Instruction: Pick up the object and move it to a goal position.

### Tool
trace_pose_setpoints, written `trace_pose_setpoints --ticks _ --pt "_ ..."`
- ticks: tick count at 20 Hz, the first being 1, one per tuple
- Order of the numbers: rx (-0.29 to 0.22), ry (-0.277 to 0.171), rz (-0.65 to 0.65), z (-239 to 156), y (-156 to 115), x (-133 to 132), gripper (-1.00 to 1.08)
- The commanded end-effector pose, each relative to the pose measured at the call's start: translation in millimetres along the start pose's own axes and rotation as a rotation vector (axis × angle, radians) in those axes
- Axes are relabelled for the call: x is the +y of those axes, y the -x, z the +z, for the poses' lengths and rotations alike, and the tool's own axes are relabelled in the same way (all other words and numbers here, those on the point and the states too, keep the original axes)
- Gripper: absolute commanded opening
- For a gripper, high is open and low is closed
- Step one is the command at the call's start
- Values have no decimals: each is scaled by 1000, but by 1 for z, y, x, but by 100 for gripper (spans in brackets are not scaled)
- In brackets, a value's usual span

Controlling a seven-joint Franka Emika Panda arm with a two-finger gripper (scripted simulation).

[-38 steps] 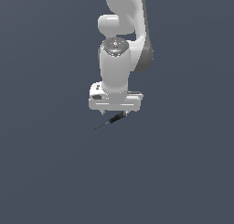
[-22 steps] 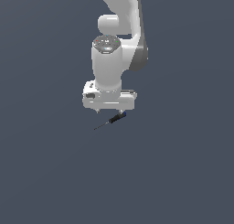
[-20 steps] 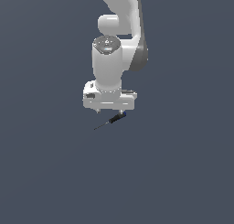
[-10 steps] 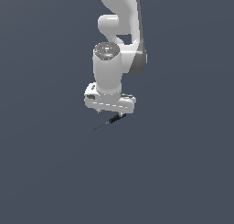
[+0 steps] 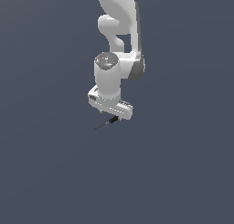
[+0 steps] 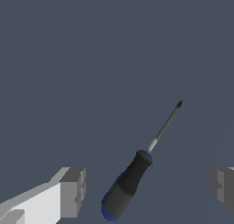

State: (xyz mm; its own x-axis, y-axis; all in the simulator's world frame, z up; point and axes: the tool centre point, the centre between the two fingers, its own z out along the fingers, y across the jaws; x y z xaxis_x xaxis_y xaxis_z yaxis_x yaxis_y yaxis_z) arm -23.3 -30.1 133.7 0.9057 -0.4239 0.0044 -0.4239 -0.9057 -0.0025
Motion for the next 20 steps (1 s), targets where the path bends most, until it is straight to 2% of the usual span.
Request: trace_pose_setpoints --ticks 1,12,20 --pt "-2 -2 77 9 4 2 100" --pt "-6 -2 400 47 21 14 100" --pt "-5 2 550 63 29 21 100"
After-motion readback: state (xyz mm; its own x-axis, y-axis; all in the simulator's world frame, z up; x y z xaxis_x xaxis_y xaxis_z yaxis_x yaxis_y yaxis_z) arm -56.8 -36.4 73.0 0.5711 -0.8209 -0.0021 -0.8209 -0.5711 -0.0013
